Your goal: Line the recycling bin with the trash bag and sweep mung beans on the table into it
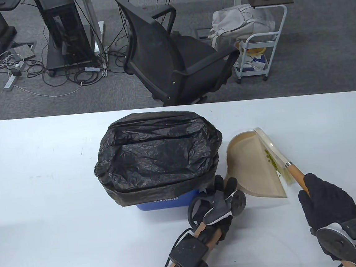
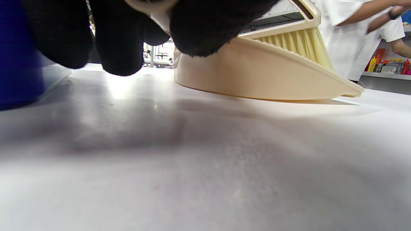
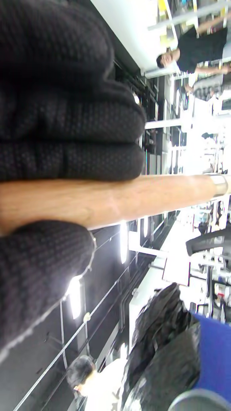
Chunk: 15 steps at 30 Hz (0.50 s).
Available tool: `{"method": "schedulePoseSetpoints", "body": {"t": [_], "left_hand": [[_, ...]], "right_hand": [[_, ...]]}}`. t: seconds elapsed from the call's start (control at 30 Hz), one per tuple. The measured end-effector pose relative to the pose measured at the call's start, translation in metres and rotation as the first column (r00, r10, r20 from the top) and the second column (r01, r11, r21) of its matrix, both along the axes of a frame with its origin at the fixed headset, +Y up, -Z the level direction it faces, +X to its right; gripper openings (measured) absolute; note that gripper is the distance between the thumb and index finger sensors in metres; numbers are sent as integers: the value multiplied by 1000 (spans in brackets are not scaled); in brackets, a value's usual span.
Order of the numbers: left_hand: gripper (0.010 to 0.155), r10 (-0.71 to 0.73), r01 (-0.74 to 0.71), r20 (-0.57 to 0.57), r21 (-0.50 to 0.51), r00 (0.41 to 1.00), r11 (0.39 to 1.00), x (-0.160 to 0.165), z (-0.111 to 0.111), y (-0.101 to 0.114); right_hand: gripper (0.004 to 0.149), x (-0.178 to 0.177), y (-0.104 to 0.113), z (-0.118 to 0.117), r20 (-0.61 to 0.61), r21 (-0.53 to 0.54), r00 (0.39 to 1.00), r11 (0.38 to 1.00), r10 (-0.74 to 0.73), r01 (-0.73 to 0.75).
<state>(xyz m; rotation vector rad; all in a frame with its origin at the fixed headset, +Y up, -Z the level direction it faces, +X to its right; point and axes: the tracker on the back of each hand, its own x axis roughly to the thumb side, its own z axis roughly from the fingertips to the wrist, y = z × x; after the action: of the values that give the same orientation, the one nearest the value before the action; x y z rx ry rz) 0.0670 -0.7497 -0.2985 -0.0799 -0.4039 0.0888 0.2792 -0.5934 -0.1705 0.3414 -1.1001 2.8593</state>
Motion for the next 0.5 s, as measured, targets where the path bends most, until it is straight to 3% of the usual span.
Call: {"method": "schedulePoseSetpoints", "body": {"t": [0.27,0.5], "left_hand": [[69,-3,3,-3,1,1000,1000,0,0,0],[69,-7,7,-6,-3,1000,1000,0,1,0]], "right_hand": [[54,-7,13,16,-19,88,999,995,49,-47],[54,3,0,-2,121,36,986,992,118,-123]]}}
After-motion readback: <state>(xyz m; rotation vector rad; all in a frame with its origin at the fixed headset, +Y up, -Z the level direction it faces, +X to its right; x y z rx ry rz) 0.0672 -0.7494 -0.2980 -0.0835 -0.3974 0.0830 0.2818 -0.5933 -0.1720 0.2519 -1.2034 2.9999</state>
